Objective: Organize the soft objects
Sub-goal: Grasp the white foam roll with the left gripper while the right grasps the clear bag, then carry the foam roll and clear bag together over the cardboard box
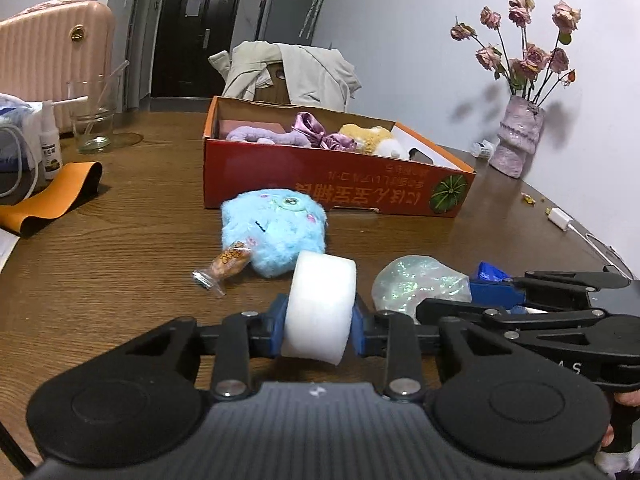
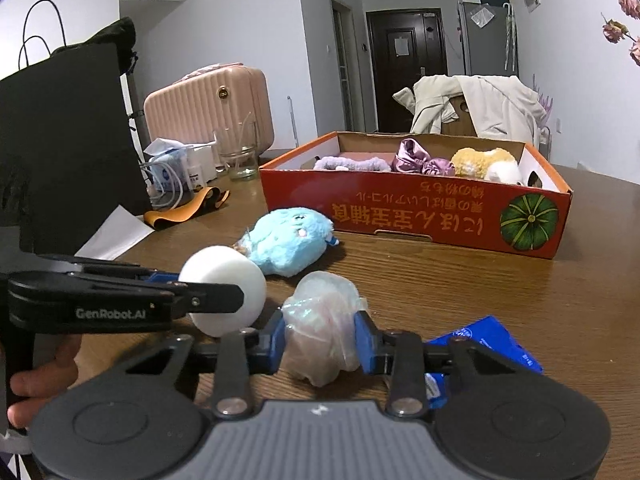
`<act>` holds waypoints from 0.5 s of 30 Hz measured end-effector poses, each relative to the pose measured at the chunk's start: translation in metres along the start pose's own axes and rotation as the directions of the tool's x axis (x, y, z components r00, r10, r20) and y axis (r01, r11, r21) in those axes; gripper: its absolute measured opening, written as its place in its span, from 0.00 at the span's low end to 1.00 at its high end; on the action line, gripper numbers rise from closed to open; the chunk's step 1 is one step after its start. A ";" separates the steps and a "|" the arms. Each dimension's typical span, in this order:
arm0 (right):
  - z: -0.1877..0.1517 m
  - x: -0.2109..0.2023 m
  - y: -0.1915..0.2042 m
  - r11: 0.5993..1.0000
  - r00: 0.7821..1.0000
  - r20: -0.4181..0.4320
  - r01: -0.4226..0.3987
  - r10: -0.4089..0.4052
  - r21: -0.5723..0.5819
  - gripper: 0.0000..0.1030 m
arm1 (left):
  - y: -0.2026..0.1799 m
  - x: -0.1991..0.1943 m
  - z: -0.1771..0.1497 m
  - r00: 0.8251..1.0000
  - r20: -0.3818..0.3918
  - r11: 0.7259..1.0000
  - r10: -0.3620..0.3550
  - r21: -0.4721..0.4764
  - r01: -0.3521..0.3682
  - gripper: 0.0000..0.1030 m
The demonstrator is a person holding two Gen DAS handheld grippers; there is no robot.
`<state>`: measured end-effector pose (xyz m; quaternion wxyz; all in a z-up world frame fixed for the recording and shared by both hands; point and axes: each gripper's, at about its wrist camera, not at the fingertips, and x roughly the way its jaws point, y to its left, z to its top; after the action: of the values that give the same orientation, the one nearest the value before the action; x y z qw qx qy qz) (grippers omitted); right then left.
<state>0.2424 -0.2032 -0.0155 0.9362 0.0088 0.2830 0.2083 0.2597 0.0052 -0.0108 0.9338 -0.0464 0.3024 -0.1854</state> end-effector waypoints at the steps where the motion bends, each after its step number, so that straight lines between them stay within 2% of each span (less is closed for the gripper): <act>1: 0.000 0.000 0.000 1.000 1.000 0.000 -0.001 0.001 0.001 0.33 | -0.001 0.000 0.000 1.000 0.001 1.000 0.004 0.000 -0.004 0.30; 8: -0.001 -0.008 -0.002 1.000 1.000 0.009 0.012 -0.013 0.017 0.29 | -0.007 -0.006 0.000 1.000 0.010 1.000 0.013 0.011 -0.013 0.30; 15: -0.004 -0.039 0.005 0.999 0.998 0.048 0.046 -0.047 0.011 0.28 | -0.025 -0.043 -0.001 0.997 0.074 0.999 0.018 0.034 -0.021 0.30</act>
<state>0.2090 -0.2146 0.0022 0.9473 0.0122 0.2614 0.1848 0.2192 -0.0022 0.0171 0.9467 -0.0338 0.2651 -0.1797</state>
